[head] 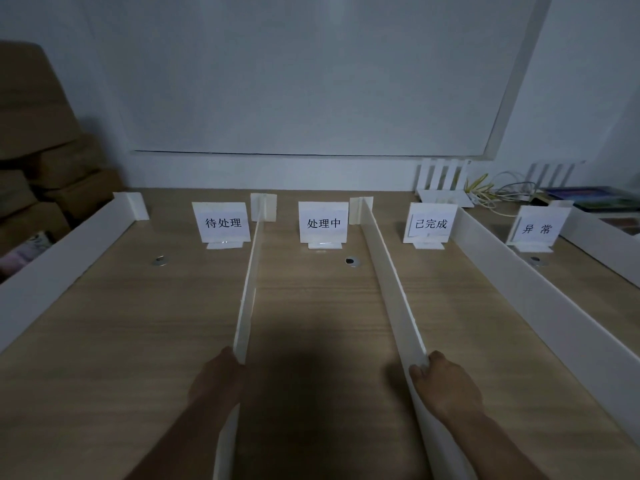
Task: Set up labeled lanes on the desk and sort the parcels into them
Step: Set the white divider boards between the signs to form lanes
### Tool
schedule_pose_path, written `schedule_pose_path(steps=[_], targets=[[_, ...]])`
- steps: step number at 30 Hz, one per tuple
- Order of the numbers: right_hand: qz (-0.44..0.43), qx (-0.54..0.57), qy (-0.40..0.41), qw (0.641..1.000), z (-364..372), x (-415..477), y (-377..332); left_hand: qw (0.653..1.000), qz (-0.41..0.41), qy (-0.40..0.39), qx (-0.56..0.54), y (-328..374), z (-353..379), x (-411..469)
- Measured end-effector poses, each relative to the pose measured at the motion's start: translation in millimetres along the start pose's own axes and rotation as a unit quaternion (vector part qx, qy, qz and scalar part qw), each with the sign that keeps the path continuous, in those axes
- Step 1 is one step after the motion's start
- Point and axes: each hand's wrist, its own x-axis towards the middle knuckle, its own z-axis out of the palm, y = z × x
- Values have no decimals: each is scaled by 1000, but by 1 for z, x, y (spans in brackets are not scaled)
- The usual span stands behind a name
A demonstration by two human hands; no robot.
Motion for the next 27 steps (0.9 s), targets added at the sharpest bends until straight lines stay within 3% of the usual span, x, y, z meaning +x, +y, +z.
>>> schedule_pose_path(steps=[5,17,27], targets=[[6,3,-5,1000,1,1,0,998,-27,3,52,2,7,3],[12,9,-5,1000,-6,-1,-7,998,-36,0,45,3,5,10],[15,29,73,997,-19,-2,-25,1000,1,14,8,2,-7,18]])
